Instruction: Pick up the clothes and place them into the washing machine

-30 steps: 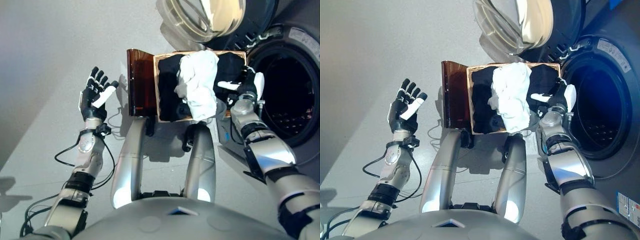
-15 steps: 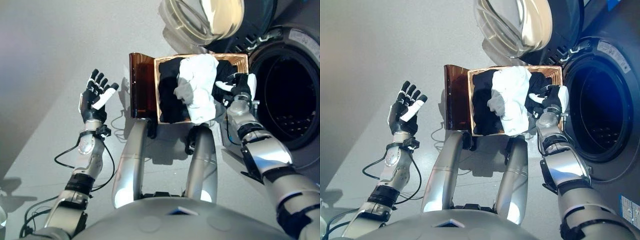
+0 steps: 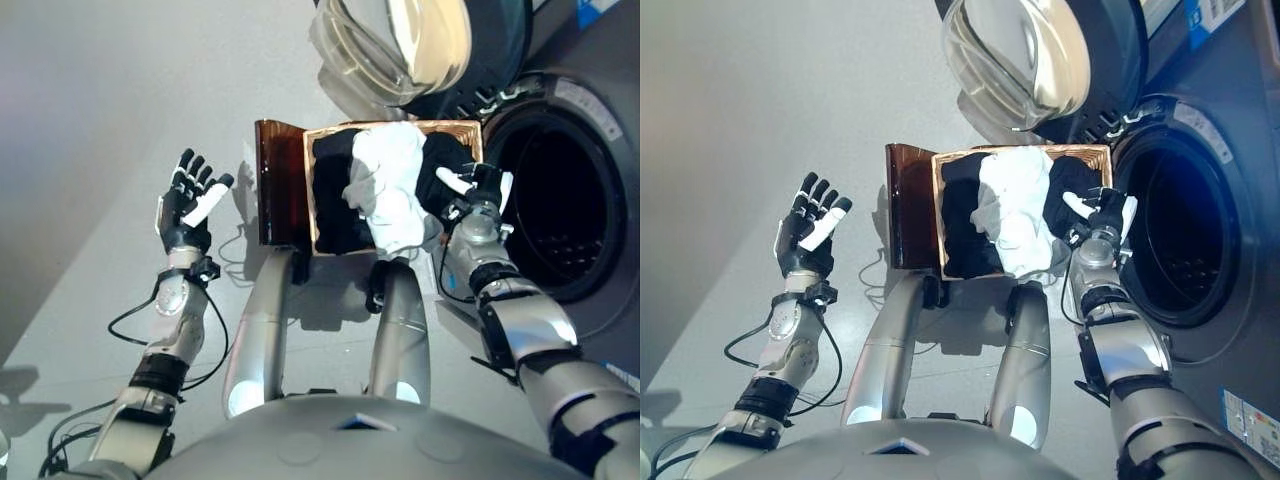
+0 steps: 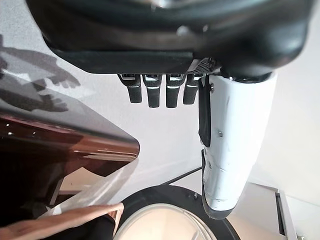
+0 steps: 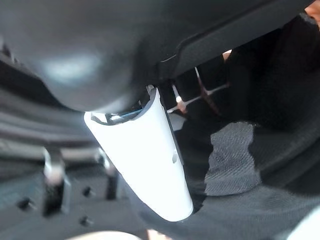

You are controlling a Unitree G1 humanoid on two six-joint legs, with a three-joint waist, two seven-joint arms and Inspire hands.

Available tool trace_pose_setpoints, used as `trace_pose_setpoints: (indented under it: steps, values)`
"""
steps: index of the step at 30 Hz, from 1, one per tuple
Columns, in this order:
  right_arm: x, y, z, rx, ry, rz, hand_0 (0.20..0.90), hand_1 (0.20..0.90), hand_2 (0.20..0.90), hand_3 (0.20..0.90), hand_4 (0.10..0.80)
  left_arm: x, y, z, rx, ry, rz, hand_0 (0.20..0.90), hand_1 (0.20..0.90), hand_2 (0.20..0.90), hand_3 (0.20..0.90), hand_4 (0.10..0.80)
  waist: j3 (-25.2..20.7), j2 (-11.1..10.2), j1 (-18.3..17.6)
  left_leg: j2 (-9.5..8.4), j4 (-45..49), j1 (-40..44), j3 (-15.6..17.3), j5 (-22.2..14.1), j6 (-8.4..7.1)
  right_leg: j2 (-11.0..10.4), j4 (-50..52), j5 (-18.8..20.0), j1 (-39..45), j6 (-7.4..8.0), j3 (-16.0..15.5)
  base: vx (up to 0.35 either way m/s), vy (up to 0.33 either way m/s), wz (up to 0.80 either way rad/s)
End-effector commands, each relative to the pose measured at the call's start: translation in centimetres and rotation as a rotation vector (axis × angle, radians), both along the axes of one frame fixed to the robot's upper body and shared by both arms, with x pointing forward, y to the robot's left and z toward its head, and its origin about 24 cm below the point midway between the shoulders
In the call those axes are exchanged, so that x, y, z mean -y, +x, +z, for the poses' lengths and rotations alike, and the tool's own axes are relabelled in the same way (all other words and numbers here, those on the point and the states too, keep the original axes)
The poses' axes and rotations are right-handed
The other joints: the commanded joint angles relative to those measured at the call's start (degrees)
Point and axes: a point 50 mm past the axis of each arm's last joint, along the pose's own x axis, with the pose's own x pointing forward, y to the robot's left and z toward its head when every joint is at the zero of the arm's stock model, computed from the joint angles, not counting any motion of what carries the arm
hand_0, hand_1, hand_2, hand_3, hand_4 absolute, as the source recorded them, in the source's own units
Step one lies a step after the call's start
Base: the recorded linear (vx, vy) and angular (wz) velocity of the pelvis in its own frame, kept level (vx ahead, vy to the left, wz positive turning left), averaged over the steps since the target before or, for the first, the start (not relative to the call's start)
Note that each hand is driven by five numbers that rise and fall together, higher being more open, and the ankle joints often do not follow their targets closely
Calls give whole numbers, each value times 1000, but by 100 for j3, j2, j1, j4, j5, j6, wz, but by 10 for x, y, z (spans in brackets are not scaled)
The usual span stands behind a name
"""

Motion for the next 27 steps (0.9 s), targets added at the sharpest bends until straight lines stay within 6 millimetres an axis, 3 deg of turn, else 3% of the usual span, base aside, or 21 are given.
trace_pose_setpoints:
  steps: [1,13,17,18,27]
  values:
    - [9,22,53,311,21,3,200,200,200,200,300,-15,14,40,223,-8,81,900,900,900,900,800,167,-69,-28,65,-327,935,38,-675,-264,172,-929,1080,207,-555,22,35,-7,-14]
    - [-4,3,37,442,251,-1,200,200,200,200,300,-16,15,25,175,-21,96,900,900,900,900,800,143,-194,-180,56,-2295,2322,-11,134,-428,184,-2828,1910,1551,-269,-138,57,-11,-11]
    - [-15,-5,33,448,234,59,200,200,200,200,300,-18,13,19,147,-12,115,900,900,900,900,800,104,-254,-245,96,-2888,2802,-5,364,-498,170,-3357,2131,1976,-188,-174,50,2,-4]
    - [-19,-8,33,454,229,85,200,200,200,200,300,-18,13,18,143,-7,119,900,900,900,900,800,112,-293,-276,104,-3123,2905,48,633,-491,147,-3607,2413,2089,-206,-214,0,0,0]
    - [-33,-20,41,521,224,194,200,200,200,200,300,-21,11,8,88,31,140,900,900,900,900,800,20,-420,-358,190,-4094,3770,83,1031,-641,210,-4587,2700,2887,-106,-295,54,-9,-11]
